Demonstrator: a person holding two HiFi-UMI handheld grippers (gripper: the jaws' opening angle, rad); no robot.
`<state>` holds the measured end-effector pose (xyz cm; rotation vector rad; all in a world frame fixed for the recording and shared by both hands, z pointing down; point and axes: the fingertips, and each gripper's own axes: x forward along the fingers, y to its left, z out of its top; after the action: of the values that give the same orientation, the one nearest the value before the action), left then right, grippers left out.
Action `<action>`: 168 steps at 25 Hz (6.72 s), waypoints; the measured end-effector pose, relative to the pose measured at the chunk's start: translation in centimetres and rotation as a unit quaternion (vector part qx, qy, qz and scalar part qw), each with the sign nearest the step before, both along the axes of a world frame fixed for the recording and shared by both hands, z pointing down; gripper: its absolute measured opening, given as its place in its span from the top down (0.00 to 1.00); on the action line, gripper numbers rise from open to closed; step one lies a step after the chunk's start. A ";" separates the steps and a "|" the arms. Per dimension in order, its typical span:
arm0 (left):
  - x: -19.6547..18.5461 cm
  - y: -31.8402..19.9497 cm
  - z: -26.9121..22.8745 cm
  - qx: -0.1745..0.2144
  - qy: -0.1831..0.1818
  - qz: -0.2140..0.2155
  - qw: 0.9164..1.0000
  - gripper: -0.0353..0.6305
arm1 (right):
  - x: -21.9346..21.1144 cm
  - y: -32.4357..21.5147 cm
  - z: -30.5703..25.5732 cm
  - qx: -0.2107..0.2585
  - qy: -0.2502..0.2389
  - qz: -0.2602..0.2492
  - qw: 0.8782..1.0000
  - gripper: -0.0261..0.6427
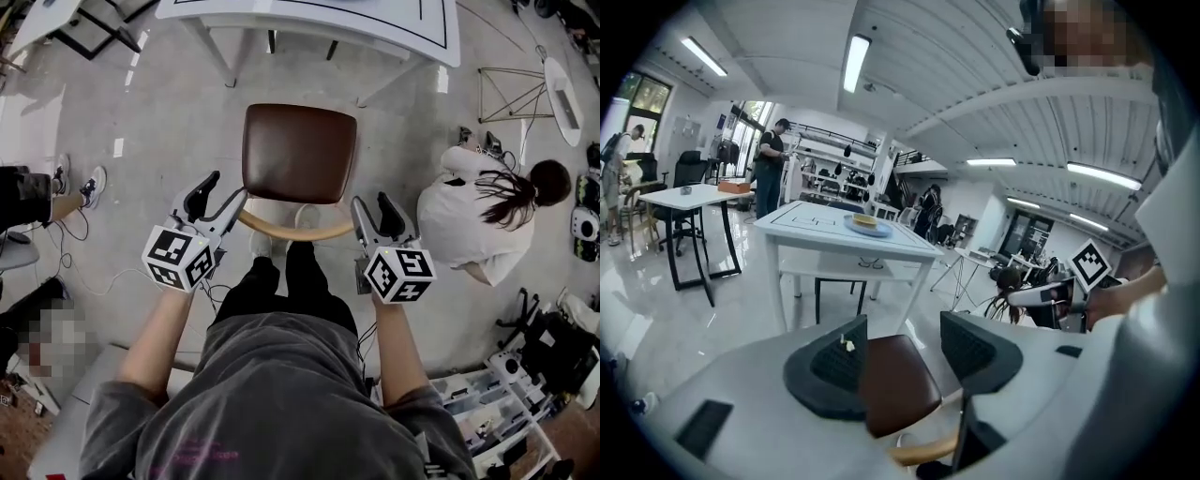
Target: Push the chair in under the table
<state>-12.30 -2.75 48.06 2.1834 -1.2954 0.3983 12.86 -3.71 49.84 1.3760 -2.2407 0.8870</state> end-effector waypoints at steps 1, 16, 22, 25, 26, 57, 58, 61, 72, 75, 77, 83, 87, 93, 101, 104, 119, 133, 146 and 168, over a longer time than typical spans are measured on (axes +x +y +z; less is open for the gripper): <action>-0.1 0.0 1.0 -0.010 -0.005 -0.001 1.000 0.59 | 0.2 0.0 1.0 -0.010 0.003 0.000 1.000 0.65; -1.8 2.7 12.1 -0.127 -0.032 -0.020 0.991 0.59 | 3.5 2.3 11.5 -0.120 0.057 0.025 0.991 0.65; -2.9 4.4 15.4 -0.166 -0.036 -0.031 0.985 0.59 | 4.0 3.5 13.9 -0.150 0.064 0.037 0.986 0.65; -3.3 5.1 16.7 -0.182 -0.037 -0.033 0.982 0.59 | 4.4 3.9 15.1 -0.164 0.069 0.046 0.983 0.65; -3.3 5.3 17.1 -0.188 -0.037 -0.035 0.981 0.58 | 4.6 4.0 15.5 -0.169 0.070 0.050 0.982 0.65; -2.3 7.3 24.9 -0.367 0.063 -0.155 0.915 0.55 | 6.2 6.3 23.2 -0.330 0.010 0.169 0.929 0.64; -2.3 7.3 25.0 -0.370 0.066 -0.158 0.913 0.55 | 6.2 6.3 23.4 -0.334 0.008 0.171 0.927 0.64; -2.3 7.4 25.4 -0.384 0.074 -0.172 0.904 0.55 | 5.8 6.3 24.4 -0.353 -0.004 0.176 0.919 0.64; -2.2 7.3 27.3 -0.444 0.089 -0.204 0.868 0.54 | 5.6 6.2 26.3 -0.396 0.006 0.178 0.901 0.64; -2.1 7.5 27.6 -0.458 0.095 -0.209 0.859 0.53 | 5.6 6.4 26.7 -0.407 0.005 0.176 0.896 0.63; -2.1 7.6 27.8 -0.467 0.103 -0.212 0.852 0.52 | 5.5 6.5 27.0 -0.415 0.004 0.173 0.893 0.62; -2.0 7.6 28.7 -0.479 0.111 -0.231 0.839 0.52 | 5.6 6.5 28.1 -0.427 -0.005 0.181 0.886 0.62; -2.1 7.4 29.0 -0.480 0.120 -0.246 0.834 0.52 | 5.4 6.3 28.0 -0.425 -0.005 0.172 0.889 0.62; -2.4 7.4 29.2 -0.469 0.137 -0.270 0.830 0.52 | 5.2 6.4 28.2 -0.424 -0.012 0.169 0.889 0.61; -2.8 7.8 29.1 -0.471 0.112 -0.307 0.820 0.59 | 5.9 6.5 28.2 -0.423 0.020 0.182 0.888 0.64; -3.0 7.3 28.9 -0.467 0.109 -0.323 0.816 0.60 | 5.9 5.9 28.0 -0.419 0.018 0.185 0.889 0.64; -1.0 3.2 26.1 -0.449 0.087 -0.365 0.811 0.61 | 8.3 2.2 26.5 -0.427 0.003 0.174 0.888 0.64; -2.1 -4.1 25.1 -0.427 0.096 -0.374 0.817 0.62 | 7.3 -6.1 25.1 -0.396 -0.001 0.177 0.901 0.64; -6.2 -14.9 25.2 -0.433 0.092 -0.343 0.828 0.61 | 3.4 -15.6 24.4 -0.390 0.001 0.204 0.898 0.64; -9.6 -28.4 26.4 -0.413 0.097 -0.325 0.845 0.59 | 0.1 -27.4 25.4 -0.369 -0.010 0.241 0.898 0.64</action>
<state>-21.93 -31.14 74.45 0.9673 -1.3187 0.3492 12.97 -31.15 75.22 1.5130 -1.3025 1.6896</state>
